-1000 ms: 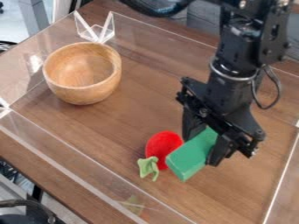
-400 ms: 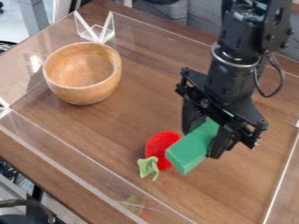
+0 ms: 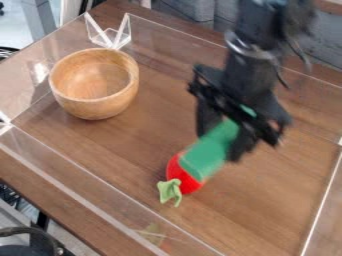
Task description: Put the green stick in the brown bowl
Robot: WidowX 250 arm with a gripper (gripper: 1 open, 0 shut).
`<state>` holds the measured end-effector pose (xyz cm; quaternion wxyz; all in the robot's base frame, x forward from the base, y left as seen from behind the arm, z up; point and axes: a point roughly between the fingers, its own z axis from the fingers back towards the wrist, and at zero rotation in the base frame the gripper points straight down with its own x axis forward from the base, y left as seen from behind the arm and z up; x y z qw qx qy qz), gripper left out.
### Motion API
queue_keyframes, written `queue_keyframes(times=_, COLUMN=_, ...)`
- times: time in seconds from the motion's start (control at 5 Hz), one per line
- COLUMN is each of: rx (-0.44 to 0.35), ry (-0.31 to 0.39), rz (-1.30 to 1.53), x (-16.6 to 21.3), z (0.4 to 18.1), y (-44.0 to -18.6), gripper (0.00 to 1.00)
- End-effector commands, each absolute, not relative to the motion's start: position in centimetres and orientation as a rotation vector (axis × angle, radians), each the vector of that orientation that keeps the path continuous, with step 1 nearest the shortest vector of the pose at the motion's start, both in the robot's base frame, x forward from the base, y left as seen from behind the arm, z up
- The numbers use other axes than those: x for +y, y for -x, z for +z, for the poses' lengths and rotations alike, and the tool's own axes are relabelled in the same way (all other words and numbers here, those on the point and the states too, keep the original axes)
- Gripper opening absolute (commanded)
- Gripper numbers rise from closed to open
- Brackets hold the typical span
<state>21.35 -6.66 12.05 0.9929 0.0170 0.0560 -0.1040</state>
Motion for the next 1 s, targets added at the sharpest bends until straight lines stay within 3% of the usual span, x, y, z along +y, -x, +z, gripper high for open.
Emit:
queue_keyframes(times=0.0, rx=0.051, ry=-0.028, rz=-0.17, x=-4.2, z=13.5, y=-23.2, gripper=0.0)
queue_keyframes(times=0.4, rx=0.049, ry=-0.006, rz=-0.153, x=-4.6, z=12.2, y=-25.5, gripper=0.0)
queue_keyframes(times=0.8, rx=0.051, ry=0.006, rz=-0.121, x=-3.7, z=8.6, y=-25.9, gripper=0.0)
